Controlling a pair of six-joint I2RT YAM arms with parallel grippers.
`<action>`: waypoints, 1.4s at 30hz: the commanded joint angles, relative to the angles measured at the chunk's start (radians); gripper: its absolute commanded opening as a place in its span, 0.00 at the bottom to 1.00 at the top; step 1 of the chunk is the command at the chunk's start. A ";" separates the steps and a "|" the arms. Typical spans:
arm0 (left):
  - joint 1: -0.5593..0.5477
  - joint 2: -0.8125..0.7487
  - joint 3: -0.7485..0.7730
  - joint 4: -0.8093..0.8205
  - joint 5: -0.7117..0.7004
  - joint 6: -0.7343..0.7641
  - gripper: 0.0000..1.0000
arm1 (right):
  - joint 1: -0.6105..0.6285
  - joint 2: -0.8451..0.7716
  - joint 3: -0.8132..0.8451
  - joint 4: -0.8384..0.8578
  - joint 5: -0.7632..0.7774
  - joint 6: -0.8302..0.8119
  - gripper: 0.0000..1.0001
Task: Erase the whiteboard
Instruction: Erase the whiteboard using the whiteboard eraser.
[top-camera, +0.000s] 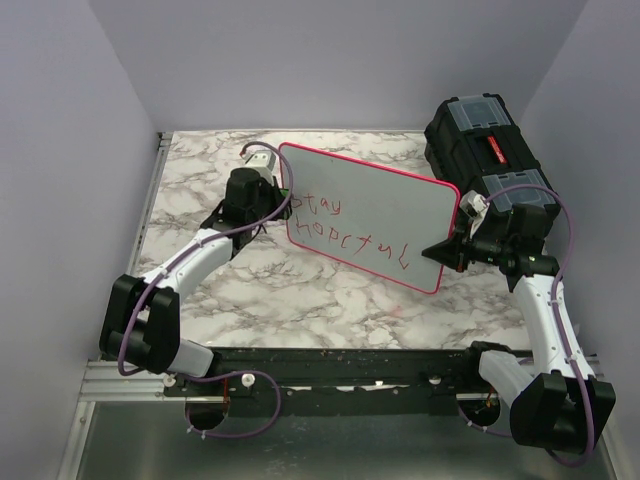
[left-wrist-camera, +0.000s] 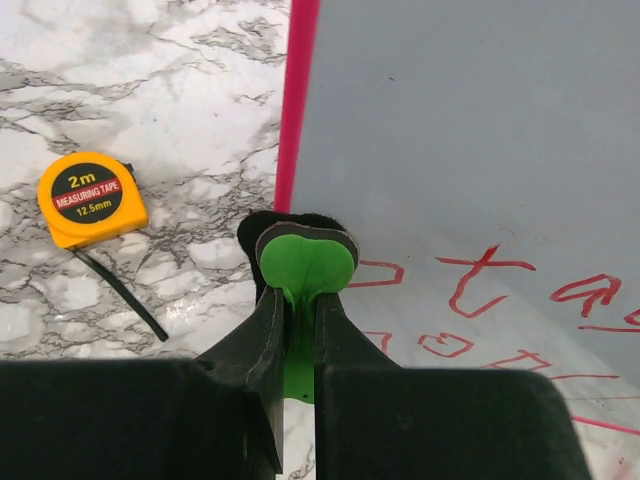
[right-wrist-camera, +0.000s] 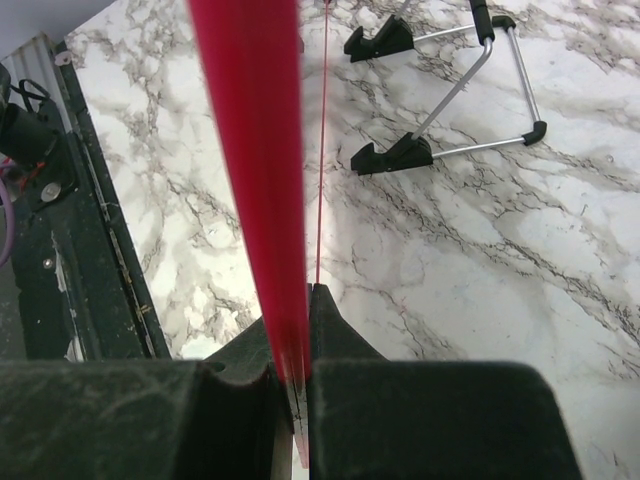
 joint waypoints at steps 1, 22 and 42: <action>0.005 0.001 0.001 0.017 0.021 -0.020 0.00 | 0.009 -0.017 0.018 0.024 -0.095 -0.023 0.00; 0.008 0.004 0.014 -0.010 -0.034 0.003 0.00 | 0.009 -0.018 0.017 0.023 -0.095 -0.024 0.00; 0.006 0.020 0.055 -0.043 -0.154 0.017 0.00 | 0.009 -0.016 0.019 0.021 -0.096 -0.026 0.00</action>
